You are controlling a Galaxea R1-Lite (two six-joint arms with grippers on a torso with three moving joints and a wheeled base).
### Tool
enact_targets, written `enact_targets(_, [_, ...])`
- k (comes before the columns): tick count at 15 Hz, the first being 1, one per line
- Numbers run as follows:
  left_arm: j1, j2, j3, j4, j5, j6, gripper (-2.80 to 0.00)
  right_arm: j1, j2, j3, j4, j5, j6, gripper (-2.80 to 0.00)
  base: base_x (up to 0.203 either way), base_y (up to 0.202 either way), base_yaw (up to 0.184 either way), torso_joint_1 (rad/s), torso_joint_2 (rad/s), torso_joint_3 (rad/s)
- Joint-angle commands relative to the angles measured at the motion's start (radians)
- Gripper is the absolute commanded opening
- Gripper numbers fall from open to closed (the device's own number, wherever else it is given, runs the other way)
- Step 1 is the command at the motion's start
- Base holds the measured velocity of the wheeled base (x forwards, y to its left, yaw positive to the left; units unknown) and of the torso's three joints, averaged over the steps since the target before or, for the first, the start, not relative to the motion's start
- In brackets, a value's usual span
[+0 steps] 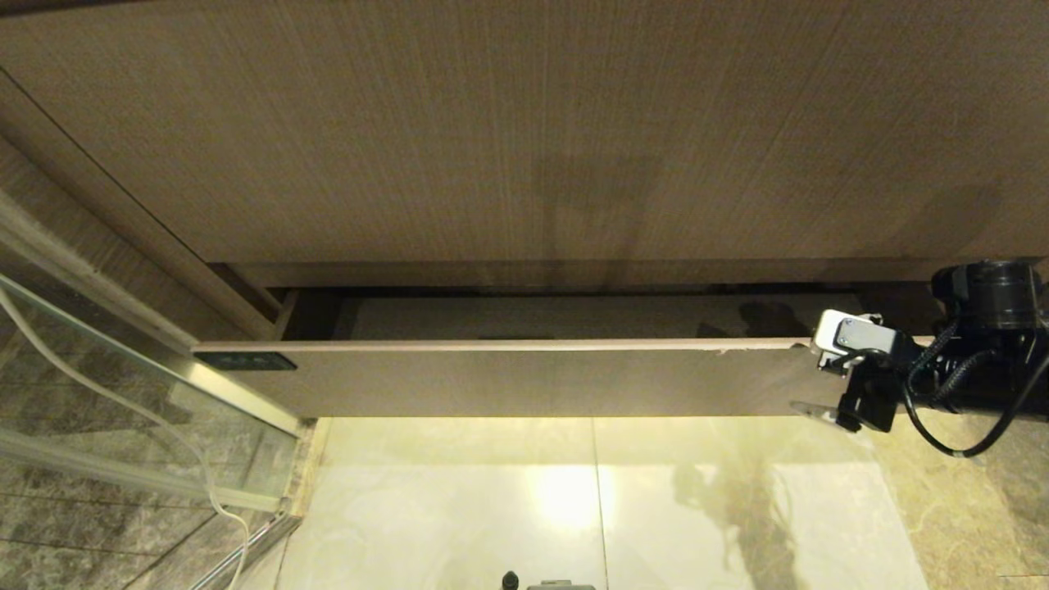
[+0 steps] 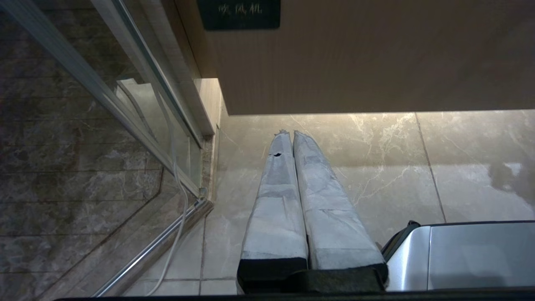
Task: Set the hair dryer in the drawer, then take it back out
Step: Pull open the drawer
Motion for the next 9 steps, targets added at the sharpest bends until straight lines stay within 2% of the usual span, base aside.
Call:
enact_targets(1, [0.0,-0.002,0.0,0.0,0.0,-0.001,-2.8,-0.026,-0.097,0.006,0.084,0.0,-0.007,0.0,0.0,0.0,0.0,0.0,0.0,0.0])
enact_targets(6, [0.0,-0.001,0.0,0.0,0.0,-0.001,-2.8,-0.152,-0.219,0.016,0.403,0.001,0.0,0.0,0.0,0.0,0.0,0.0,0.0,0.0])
enact_targets(9, [0.0,-0.001,0.0,0.0,0.0,-0.001,-2.8,-0.246,-0.301,0.012,0.791,0.008,0.065,0.0,0.0,0.0,0.0,0.0,0.0,0.0])
